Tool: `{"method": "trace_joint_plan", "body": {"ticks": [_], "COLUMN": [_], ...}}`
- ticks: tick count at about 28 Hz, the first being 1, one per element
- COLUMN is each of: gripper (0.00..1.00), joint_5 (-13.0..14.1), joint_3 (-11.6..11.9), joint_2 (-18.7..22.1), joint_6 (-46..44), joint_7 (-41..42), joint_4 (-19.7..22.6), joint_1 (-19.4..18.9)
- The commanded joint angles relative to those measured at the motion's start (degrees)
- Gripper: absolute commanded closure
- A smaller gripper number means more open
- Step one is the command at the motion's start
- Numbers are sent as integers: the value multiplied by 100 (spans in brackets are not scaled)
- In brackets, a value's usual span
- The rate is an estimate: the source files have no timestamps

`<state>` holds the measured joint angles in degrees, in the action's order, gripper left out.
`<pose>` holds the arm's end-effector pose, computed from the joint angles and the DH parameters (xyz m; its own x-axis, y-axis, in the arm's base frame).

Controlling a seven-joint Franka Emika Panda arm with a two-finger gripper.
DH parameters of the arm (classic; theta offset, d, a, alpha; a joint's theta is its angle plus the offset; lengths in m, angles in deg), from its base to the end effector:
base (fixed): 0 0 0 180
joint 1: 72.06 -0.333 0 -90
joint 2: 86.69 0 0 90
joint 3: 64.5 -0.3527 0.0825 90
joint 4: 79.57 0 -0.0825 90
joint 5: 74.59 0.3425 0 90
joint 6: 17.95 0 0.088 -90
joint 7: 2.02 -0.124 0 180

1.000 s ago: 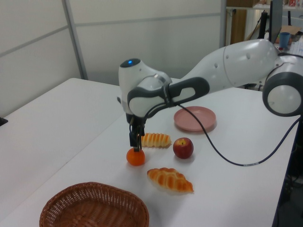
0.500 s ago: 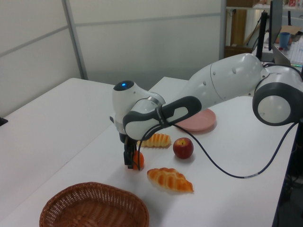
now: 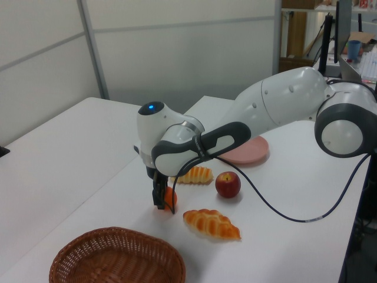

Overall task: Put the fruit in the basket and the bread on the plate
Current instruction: 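Lift the orange and carry it over the wicker basket, then lower the orange into the basket and open the gripper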

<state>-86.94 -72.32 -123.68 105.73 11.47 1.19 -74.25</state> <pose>0.7147 0.0915 0.3676 0.8781 0.4722 0.0774 0.4606 -0.8779 0.1308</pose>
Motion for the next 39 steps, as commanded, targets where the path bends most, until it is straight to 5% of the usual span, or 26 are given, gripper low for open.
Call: {"method": "trace_joint_plan", "body": {"ticks": [1, 13, 23, 26, 27, 28, 32, 33, 34, 39], "gripper": [100, 100, 100, 89, 76, 47, 26, 7, 0, 0], "joint_5": [-4, -92, -188, -241, -259, -311, -443, -444, -452, -312], "joint_3": [18, 18, 26, 53, 61, 79, 105, 158, 184, 299], "joint_2": [526, 720, 448, 456, 456, 465, 500, 570, 614, 869], "joint_6": [69, 60, 34, 33, 16, -132, -379, -397, -397, -406], "joint_7": [-426, -1410, -1559, -1621, -1647, -1665, -1709, -1709, -1709, -1770], "joint_4": [133, 168, 414, 510, 519, 502, 467, 467, 467, 353], "joint_1": [-404, -1915, -2189, -2189, -2189, -2189, -2163, -2154, -2154, -2023]}}
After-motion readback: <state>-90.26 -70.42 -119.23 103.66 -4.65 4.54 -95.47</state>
